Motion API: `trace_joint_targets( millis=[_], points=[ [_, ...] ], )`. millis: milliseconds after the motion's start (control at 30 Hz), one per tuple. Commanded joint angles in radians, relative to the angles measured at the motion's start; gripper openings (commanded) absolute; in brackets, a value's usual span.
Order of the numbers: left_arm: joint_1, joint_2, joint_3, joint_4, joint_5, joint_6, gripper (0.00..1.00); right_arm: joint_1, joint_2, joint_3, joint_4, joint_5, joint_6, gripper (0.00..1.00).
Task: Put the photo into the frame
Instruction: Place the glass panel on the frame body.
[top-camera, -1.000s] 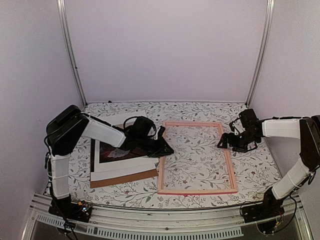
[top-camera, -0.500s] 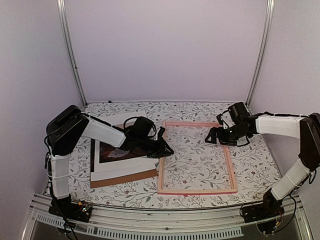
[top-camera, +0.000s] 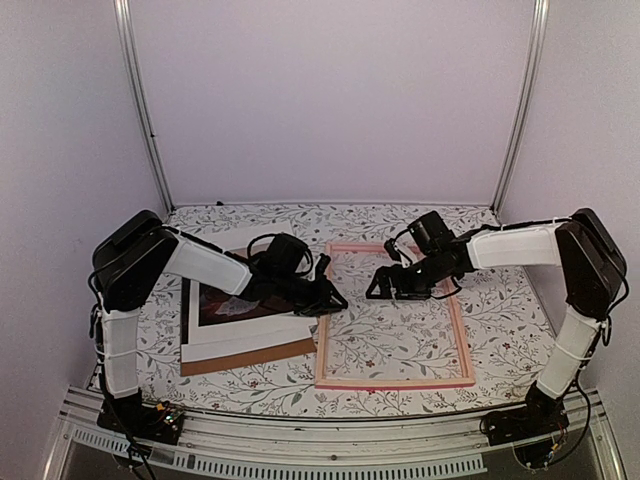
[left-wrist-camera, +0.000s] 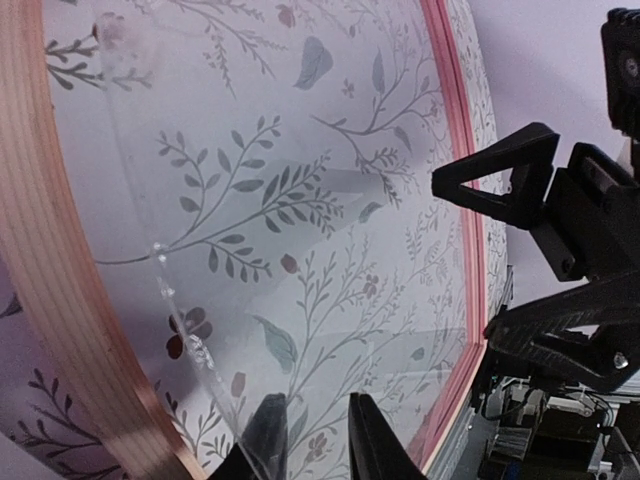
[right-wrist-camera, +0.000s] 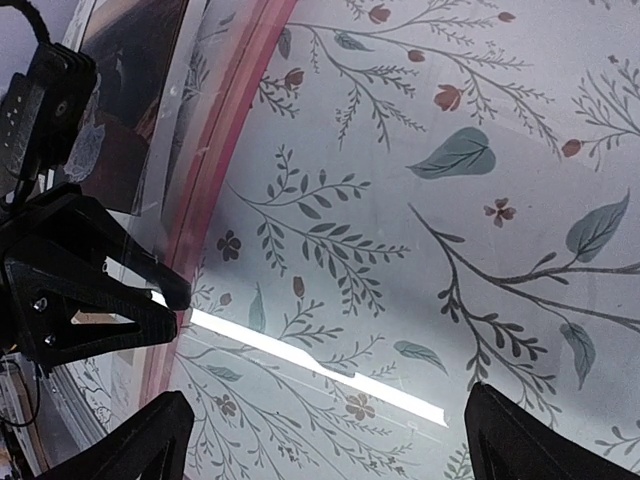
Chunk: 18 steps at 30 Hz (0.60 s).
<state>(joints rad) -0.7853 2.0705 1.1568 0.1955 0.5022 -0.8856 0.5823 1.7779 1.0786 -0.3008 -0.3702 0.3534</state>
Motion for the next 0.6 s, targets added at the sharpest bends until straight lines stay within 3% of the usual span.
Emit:
trace_joint_targets(
  millis=[0, 267, 567],
  points=[
    [-0.011, -0.001, 0.018, -0.005, -0.004, 0.014, 0.25, 0.015, 0.049, 0.028, 0.032, -0.027, 0.015, 0.99],
    [-0.013, -0.01, 0.014, -0.008, -0.006, 0.015, 0.28, 0.016, 0.09, 0.004, 0.052, -0.038, 0.019, 0.99],
    [-0.012, -0.047, 0.006, -0.045, -0.049, 0.036, 0.37, 0.016, 0.091, -0.015, 0.06, -0.044, 0.019, 0.99]
  ],
)
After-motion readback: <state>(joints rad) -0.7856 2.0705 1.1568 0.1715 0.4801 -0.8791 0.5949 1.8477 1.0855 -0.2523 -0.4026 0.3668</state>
